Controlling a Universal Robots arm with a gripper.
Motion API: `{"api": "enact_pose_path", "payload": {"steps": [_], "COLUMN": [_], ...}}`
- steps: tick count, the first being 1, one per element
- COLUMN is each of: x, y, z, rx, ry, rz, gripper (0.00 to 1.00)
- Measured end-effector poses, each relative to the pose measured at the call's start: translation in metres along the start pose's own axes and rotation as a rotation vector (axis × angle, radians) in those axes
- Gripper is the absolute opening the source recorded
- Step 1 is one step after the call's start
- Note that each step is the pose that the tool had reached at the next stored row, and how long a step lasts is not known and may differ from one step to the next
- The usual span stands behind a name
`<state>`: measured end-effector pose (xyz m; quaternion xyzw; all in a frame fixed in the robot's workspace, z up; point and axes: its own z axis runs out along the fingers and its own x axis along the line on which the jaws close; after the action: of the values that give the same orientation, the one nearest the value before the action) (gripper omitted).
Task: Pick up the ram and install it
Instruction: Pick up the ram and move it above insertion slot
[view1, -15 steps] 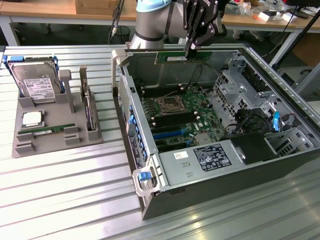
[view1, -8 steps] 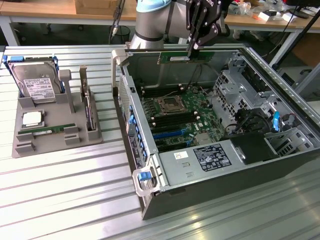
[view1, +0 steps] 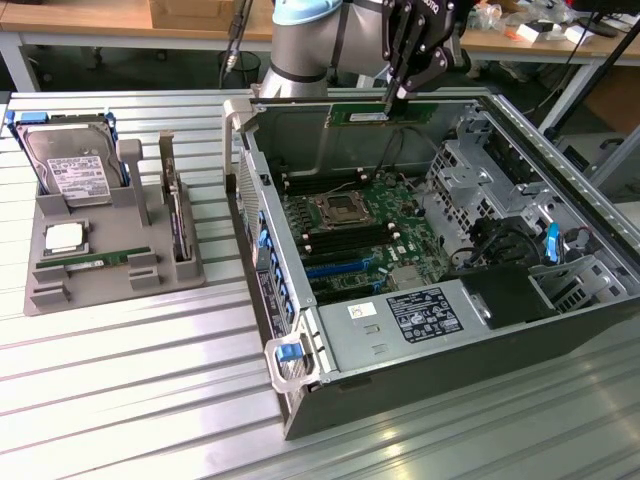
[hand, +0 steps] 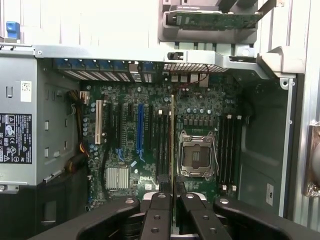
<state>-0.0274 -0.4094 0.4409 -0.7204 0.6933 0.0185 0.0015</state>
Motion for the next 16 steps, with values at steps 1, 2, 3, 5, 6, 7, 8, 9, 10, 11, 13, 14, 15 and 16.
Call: {"api": "enact_pose_path", "payload": {"steps": [1,2,3,5,6,7,8,9,10,11,13,14,15,16], "x": [0.0,0.0,0.0,0.0,0.0,0.0,0.0,0.0,0.0,0.0,0.001,0.001,0.001,0.001], "y": [-0.0015,-0.0024,-0.0034,-0.0052,-0.0064,-0.0075,-0.0084,-0.0098,-0.0115,-0.0127,-0.0151,-0.016,-0.0169,-0.0176], "z": [0.0,-0.0001,-0.0001,-0.0001,-0.0002,-0.0002,-0.0002,-0.0002,-0.0003,-0.0003,-0.0004,-0.0004,-0.0004,-0.0004], "rx": [0.0,0.0,0.0,0.0,0.0,0.0,0.0,0.0,0.0,0.0,0.0,0.0,0.0,0.0], "ry": [0.0001,0.0001,0.0001,0.0001,0.0002,0.0002,0.0003,0.0003,0.0003,0.0004,0.0004,0.0004,0.0005,0.0004], "rz": [0.0,0.0,0.0,0.0,0.0,0.0,0.0,0.0,0.0,0.0,0.0,0.0,0.0,0.0], "gripper": [0.13,0.13,0.13,0.13,0.13,0.13,0.13,0.13,0.13,0.13,0.13,0.13,0.13,0.13]}}
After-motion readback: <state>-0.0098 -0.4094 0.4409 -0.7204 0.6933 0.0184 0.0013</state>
